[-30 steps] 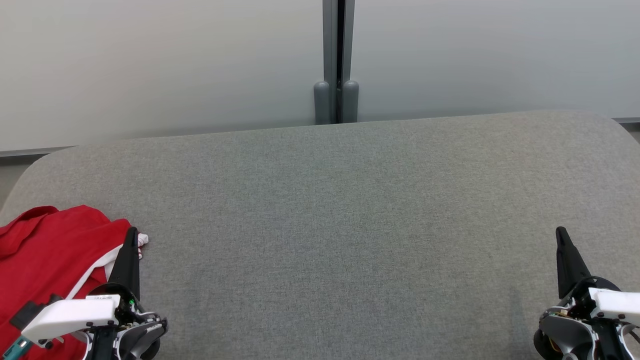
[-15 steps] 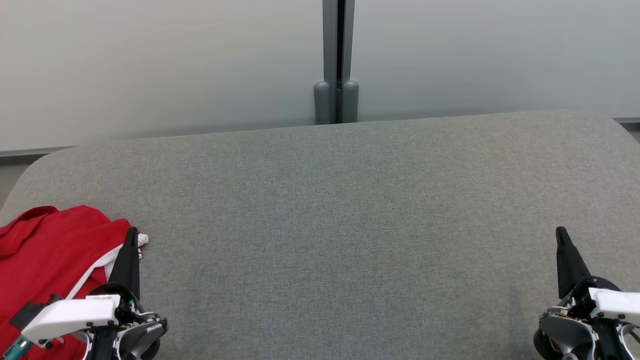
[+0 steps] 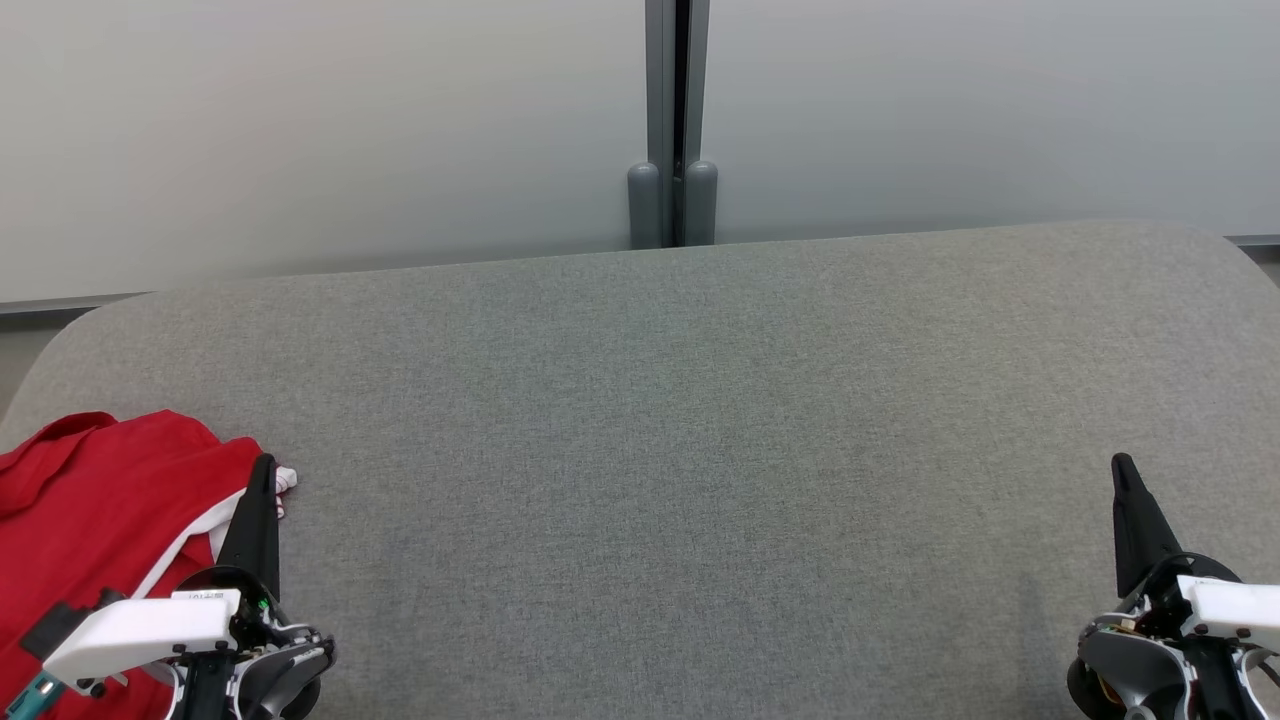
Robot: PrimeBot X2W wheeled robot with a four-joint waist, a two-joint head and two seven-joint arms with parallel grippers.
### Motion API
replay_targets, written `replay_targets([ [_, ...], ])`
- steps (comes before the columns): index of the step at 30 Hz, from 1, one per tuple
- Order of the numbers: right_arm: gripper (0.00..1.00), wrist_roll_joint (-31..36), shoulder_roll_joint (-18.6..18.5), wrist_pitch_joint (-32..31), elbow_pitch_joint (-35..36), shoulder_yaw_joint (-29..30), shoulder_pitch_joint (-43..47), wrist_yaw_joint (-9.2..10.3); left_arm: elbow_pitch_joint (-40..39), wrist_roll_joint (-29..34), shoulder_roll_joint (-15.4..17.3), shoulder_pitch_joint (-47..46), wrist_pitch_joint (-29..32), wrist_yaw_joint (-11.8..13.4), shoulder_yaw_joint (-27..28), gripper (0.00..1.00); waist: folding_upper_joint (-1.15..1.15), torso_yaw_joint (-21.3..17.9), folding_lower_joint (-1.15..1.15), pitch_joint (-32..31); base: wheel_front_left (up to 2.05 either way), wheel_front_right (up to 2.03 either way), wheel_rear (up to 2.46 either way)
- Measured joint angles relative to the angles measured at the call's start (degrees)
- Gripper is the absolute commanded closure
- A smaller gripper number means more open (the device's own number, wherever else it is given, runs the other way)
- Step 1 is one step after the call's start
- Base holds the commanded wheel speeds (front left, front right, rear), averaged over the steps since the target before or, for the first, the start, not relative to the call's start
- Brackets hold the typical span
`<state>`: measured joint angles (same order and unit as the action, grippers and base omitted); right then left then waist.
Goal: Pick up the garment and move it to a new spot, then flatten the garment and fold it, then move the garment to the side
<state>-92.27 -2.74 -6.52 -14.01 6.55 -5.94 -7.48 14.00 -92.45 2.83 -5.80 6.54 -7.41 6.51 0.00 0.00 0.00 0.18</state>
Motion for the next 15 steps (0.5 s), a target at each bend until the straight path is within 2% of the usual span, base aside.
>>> replay_targets([
  [15,1.0,0.0,0.0,0.0,0.0,0.0,0.0,0.0,0.0,0.0,0.0,0.0,0.0,0.0,0.0,1.0,0.0,0.0,0.0,0.0,0.0,0.0,0.0],
])
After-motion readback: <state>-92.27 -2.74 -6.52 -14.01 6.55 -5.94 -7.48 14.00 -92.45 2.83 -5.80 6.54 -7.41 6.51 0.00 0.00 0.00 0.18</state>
